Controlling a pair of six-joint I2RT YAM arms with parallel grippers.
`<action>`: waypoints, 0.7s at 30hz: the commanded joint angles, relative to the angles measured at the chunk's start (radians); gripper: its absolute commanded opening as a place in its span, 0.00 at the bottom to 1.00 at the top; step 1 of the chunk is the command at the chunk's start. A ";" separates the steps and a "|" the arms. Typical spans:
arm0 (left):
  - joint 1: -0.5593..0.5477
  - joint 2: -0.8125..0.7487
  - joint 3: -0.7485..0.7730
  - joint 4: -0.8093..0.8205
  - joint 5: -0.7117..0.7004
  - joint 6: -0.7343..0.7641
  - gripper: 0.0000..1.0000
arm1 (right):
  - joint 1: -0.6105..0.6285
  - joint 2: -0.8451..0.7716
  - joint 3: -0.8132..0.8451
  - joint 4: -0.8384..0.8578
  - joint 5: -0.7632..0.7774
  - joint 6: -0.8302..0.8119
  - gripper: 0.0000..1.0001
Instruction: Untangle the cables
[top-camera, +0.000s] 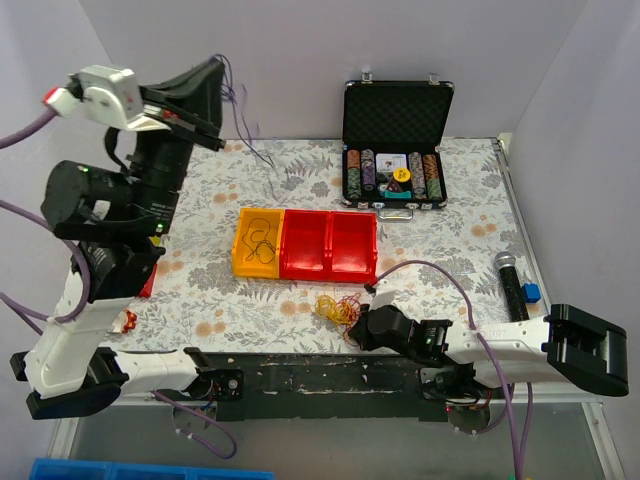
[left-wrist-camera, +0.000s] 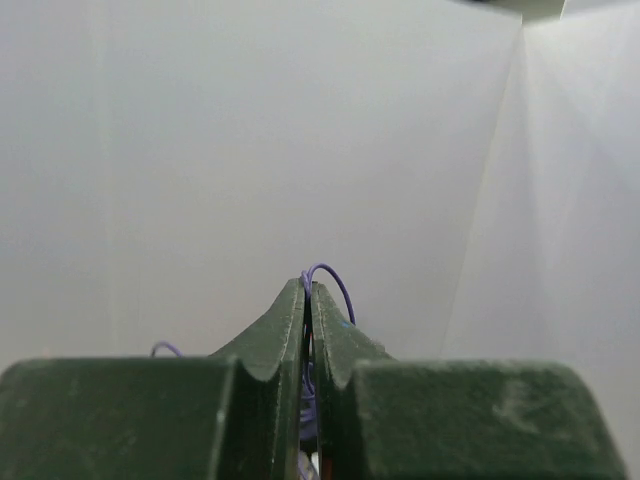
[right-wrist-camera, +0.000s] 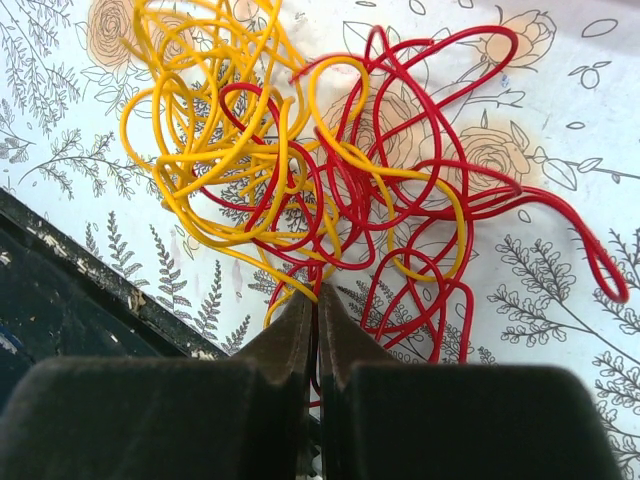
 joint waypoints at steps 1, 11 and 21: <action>0.004 0.041 0.090 0.168 -0.025 0.093 0.00 | 0.007 0.027 -0.043 -0.154 -0.012 0.029 0.01; 0.004 0.052 0.116 -0.047 0.180 0.044 0.06 | 0.024 0.023 0.058 -0.243 0.031 -0.013 0.01; 0.002 -0.073 -0.183 -0.320 0.517 0.012 0.09 | 0.024 -0.214 0.334 -0.304 0.126 -0.259 0.49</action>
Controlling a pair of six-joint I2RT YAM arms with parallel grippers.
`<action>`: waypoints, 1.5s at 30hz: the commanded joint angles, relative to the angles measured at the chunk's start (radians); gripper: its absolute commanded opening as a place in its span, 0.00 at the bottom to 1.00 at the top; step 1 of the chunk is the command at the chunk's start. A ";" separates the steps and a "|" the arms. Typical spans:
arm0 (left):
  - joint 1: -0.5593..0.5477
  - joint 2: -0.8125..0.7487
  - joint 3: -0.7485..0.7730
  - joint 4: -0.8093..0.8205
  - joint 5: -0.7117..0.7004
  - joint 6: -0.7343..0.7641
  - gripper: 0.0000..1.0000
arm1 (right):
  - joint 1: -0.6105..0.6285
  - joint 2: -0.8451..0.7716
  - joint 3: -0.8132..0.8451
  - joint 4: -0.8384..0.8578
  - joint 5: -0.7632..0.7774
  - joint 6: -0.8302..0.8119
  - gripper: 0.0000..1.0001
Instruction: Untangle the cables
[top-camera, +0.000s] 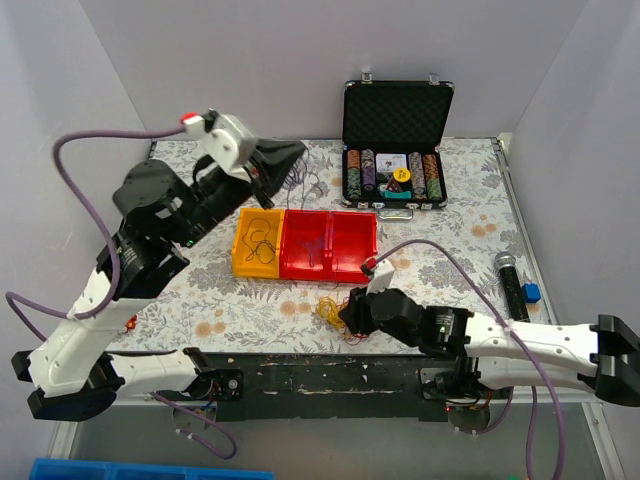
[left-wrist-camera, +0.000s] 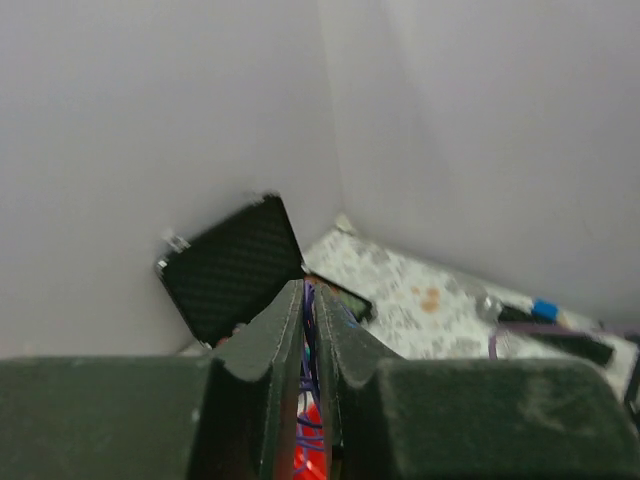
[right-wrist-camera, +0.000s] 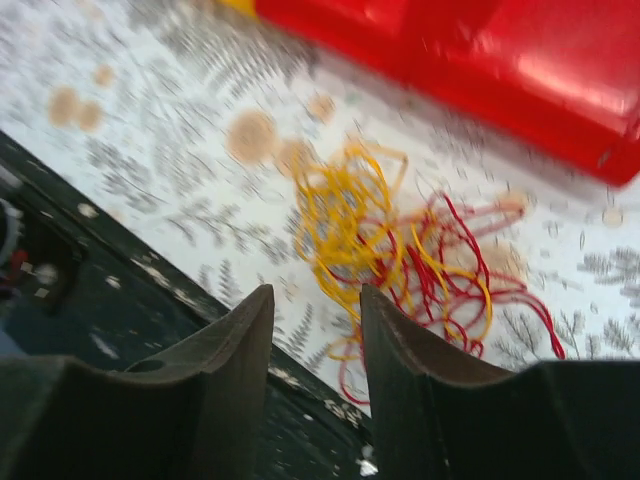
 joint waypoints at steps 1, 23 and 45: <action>0.003 -0.039 -0.058 -0.164 0.205 0.004 0.09 | 0.004 -0.079 0.153 -0.040 0.058 -0.158 0.52; 0.003 -0.059 -0.105 -0.206 0.266 0.029 0.08 | 0.004 -0.117 0.386 0.058 0.070 -0.446 0.83; 0.001 -0.067 -0.119 -0.220 0.292 0.027 0.06 | 0.004 -0.007 0.546 0.147 0.074 -0.730 0.89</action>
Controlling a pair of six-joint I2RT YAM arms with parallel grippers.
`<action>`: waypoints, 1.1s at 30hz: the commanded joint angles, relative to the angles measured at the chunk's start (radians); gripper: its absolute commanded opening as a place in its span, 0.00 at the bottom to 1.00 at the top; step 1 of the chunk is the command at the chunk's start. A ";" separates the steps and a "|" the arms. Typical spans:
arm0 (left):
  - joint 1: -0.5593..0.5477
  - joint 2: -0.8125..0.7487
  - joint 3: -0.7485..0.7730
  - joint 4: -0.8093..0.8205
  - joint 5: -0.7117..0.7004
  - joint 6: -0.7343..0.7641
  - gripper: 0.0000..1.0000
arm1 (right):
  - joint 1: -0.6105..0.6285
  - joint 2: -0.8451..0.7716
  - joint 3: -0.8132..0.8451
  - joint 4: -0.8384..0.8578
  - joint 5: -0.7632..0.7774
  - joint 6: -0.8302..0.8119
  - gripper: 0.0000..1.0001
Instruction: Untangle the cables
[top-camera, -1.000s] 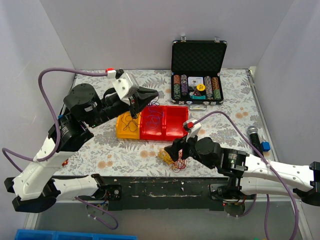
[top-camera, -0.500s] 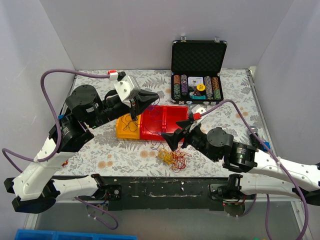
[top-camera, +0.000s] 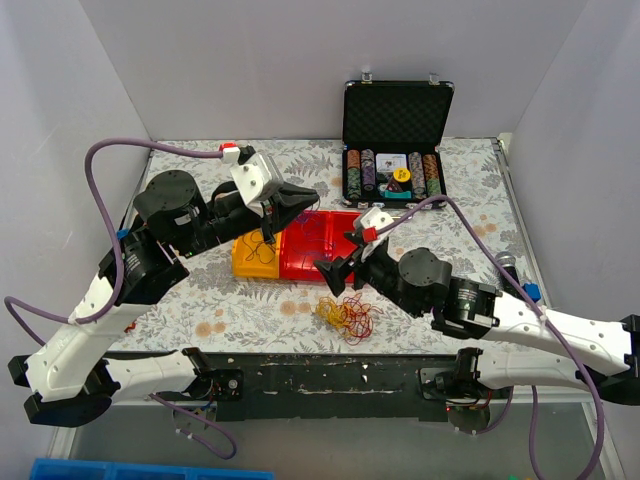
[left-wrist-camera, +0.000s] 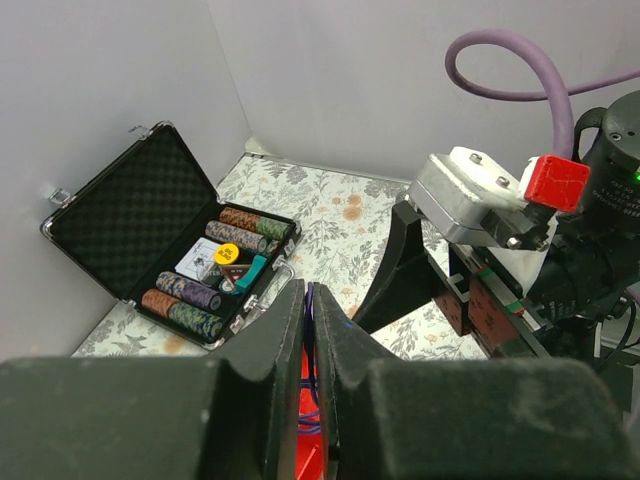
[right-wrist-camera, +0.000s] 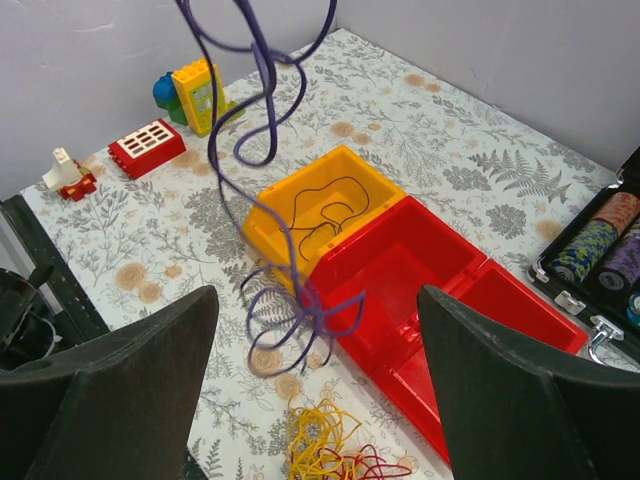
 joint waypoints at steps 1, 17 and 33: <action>0.001 -0.018 0.002 -0.011 0.022 0.008 0.06 | 0.004 0.016 0.061 0.092 0.034 -0.069 0.88; 0.001 -0.028 0.008 -0.022 0.005 0.002 0.05 | 0.004 0.059 0.064 0.106 0.077 -0.103 0.01; 0.010 -0.163 -0.265 0.237 -0.430 0.118 0.02 | 0.004 -0.214 -0.001 -0.239 0.644 0.129 0.01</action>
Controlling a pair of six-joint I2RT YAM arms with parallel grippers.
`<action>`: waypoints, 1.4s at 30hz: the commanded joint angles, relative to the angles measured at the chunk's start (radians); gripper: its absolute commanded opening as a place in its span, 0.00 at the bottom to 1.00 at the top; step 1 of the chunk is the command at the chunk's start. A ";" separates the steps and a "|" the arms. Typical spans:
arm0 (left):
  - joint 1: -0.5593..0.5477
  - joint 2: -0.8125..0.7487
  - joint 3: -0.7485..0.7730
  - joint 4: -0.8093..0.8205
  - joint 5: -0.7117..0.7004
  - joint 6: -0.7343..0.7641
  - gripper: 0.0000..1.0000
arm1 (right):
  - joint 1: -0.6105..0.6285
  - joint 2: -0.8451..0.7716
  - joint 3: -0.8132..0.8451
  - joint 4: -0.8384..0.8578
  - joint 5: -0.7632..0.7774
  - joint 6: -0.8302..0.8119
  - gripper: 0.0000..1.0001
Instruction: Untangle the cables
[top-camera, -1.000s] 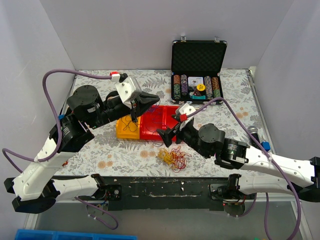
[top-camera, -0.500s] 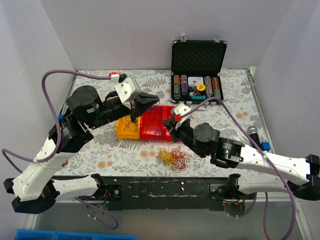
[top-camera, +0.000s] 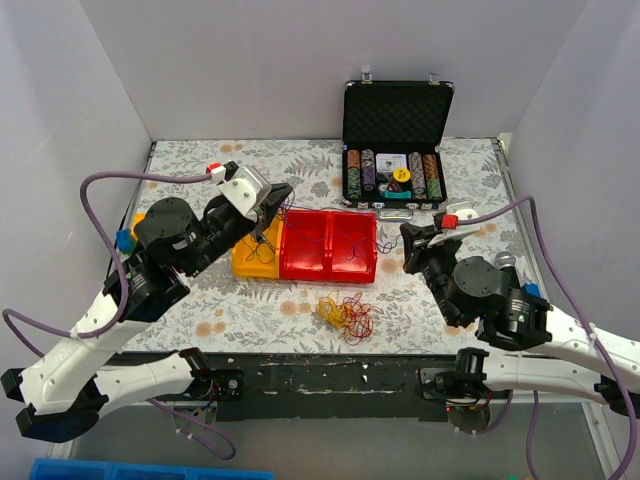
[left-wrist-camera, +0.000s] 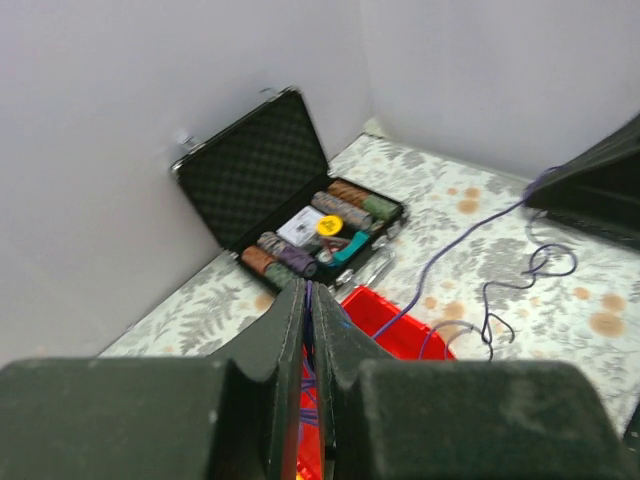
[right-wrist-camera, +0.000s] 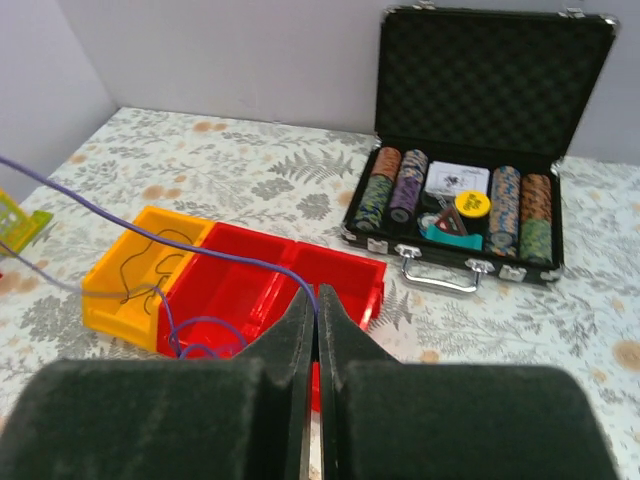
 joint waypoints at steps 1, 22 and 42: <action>0.015 -0.048 -0.071 0.117 -0.181 0.067 0.02 | 0.003 -0.011 0.022 -0.137 0.172 0.107 0.01; 0.079 -0.182 -0.150 0.262 -0.363 -0.014 0.75 | 0.003 0.121 0.116 -0.136 0.038 0.127 0.01; 0.078 -0.213 -0.352 -0.073 0.323 -0.040 0.98 | 0.003 0.446 0.528 0.013 -0.318 -0.003 0.01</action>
